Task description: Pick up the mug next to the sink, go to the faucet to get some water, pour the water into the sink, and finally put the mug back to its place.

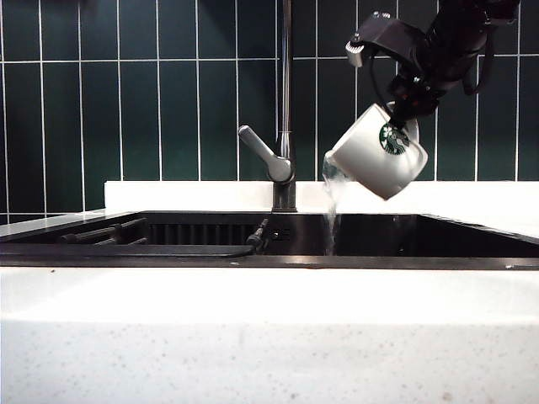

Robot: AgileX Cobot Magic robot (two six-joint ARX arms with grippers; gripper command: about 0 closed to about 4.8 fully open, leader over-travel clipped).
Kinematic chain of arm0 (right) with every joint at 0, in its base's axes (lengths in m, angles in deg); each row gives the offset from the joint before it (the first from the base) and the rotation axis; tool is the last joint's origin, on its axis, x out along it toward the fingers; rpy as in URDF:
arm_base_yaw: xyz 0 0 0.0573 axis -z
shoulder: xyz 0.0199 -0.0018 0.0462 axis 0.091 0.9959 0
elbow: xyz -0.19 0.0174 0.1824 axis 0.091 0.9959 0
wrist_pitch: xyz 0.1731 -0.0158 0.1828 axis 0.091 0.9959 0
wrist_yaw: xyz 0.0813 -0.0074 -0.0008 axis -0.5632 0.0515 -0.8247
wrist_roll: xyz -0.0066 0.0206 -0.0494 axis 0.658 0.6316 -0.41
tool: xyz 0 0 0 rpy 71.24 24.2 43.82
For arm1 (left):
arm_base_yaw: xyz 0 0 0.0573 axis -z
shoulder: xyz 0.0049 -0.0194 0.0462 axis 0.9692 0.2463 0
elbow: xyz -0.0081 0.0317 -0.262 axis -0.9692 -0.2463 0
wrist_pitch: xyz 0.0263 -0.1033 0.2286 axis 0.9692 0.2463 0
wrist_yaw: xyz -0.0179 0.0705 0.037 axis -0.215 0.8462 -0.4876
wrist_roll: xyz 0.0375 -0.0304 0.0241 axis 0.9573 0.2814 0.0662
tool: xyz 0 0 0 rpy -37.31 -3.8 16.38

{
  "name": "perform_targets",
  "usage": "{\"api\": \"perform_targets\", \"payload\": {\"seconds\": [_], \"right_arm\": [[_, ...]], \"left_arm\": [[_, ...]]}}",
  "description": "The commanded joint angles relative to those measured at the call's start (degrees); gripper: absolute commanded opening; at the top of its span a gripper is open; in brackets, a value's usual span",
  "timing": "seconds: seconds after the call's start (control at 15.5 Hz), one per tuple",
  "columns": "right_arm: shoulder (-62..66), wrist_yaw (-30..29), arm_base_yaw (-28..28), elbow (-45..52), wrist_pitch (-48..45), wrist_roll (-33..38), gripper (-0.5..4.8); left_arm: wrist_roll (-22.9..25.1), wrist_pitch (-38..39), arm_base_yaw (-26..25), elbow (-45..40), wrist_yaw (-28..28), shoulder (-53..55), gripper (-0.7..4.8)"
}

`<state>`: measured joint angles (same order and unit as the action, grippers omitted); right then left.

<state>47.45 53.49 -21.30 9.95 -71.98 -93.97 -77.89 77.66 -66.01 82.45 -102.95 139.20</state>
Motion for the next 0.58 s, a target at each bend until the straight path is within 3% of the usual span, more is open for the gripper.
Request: {"api": "perform_targets", "payload": {"seconds": [0.06,0.39,0.58], "right_arm": [[-1.11,3.52,-0.44,-0.83,-0.92,-11.06,-0.01],[-1.11,3.65,-0.90,-0.83,-2.64,-37.13,-0.01],[-1.14,3.56,-1.95,-0.85,-5.97,-43.82,-0.01]], "left_arm": [[-5.84,-4.13,0.09,-10.78,0.31,-3.93,-0.06],[-7.69,-4.98,0.11,-13.92,-0.17,-9.42,-0.06],[-7.98,-4.59,0.11,-13.92,0.61,-14.21,-0.06]]}}
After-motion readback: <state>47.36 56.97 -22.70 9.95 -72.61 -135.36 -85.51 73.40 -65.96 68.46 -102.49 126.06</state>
